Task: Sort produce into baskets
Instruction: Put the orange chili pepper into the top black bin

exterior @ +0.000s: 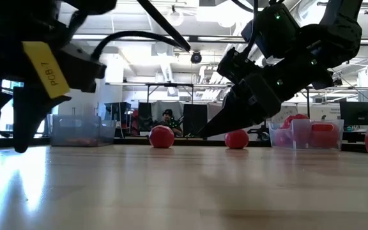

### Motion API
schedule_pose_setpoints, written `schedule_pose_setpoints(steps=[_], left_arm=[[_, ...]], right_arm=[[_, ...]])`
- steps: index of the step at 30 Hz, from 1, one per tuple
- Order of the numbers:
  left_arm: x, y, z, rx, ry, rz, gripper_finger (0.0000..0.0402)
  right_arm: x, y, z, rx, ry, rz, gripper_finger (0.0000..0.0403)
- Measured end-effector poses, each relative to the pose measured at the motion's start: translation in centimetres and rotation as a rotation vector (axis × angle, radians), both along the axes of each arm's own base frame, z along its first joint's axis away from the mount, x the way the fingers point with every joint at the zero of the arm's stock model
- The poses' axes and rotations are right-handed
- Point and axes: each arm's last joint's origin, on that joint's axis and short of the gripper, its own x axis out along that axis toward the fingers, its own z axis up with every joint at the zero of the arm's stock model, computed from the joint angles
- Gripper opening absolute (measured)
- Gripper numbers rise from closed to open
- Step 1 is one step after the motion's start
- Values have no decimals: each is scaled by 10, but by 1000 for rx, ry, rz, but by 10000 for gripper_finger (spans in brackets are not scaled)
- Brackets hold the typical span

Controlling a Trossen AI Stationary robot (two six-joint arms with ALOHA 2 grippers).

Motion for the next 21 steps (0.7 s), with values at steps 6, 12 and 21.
schedule_pose_setpoints(steps=[6,12,21], left_arm=[[5,10,0,-6,9,106,161],[4,16,1,-20,64,185,163],[4,18,1,-20,68,212,163]], right_arm=[[0,0,0,-14,2,9,0],[0,0,0,-24,2,14,0],[0,0,-1,-25,7,14,0]])
